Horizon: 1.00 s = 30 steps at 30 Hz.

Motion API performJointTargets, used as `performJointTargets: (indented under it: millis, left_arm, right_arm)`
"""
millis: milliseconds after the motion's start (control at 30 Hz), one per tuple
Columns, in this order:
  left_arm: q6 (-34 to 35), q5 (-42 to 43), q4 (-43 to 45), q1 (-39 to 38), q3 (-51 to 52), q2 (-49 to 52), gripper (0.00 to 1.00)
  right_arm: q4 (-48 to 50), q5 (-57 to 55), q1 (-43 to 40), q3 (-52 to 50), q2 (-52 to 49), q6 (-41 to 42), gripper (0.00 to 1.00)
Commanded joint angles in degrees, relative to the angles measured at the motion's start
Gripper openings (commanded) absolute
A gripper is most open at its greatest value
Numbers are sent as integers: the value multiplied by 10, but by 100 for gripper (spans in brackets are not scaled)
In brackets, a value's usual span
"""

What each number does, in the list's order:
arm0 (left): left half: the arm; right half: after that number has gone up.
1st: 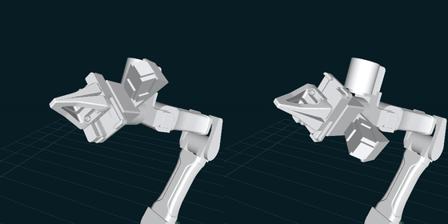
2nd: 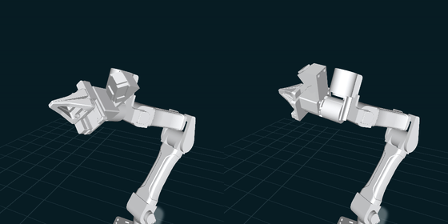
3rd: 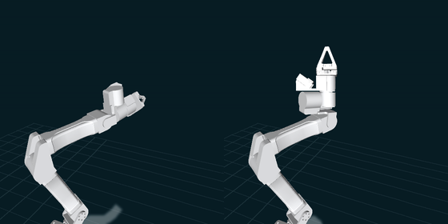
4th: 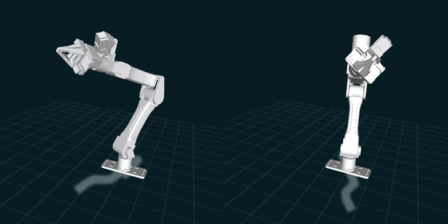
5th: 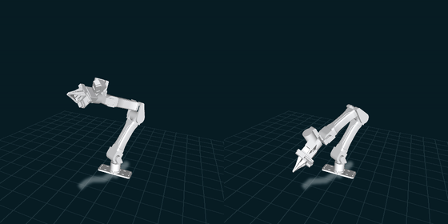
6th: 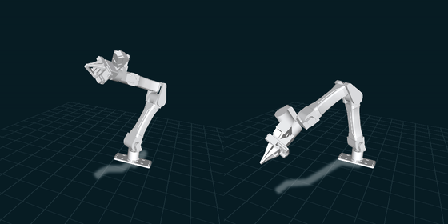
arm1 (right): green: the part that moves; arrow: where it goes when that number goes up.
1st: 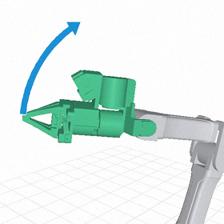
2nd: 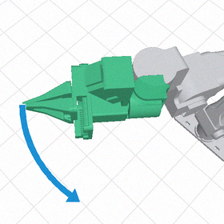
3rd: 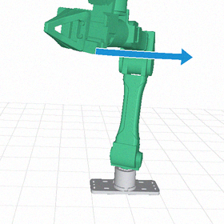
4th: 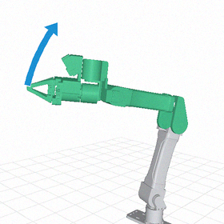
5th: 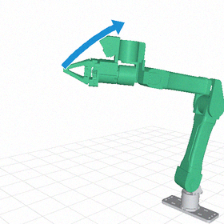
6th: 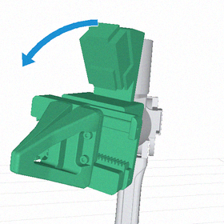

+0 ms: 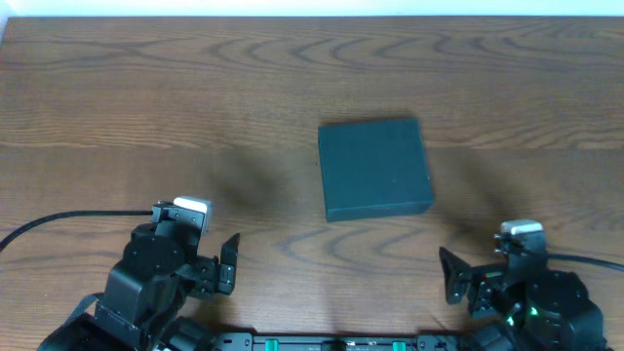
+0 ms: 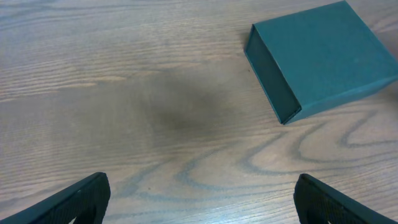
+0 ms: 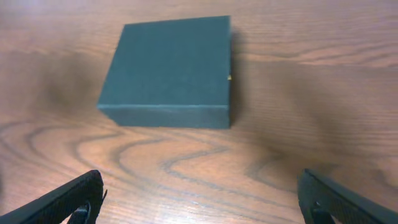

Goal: Pack container

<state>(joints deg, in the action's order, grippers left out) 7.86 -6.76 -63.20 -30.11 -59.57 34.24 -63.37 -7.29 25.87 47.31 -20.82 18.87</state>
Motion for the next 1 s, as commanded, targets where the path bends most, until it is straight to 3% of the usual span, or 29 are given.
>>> performJointTargets:
  millis: [0, 167, 267, 367, 600, 967]
  left_arm:
    - [0, 3, -2, 0, 3, -2, 96]
    - [0, 3, -2, 0, 3, -2, 96]
    - [0, 3, -2, 0, 3, -2, 96]
    - [0, 3, -2, 0, 3, -2, 95]
    - [0, 3, -2, 0, 3, -2, 95]
    - [0, 3, -2, 0, 3, -2, 95]
  right_arm:
    - [-4, 3, -56, 3, 19, 8, 99]
    - [-7, 33, -159, -19, 32, -3, 99]
    - [-1, 48, -205, -61, 54, -86, 99]
    - [17, 48, -220, -111, 81, -128, 99]
    - [46, 48, -232, -220, 160, -128, 99]
    - [16, 48, -232, -268, 195, -121, 99]
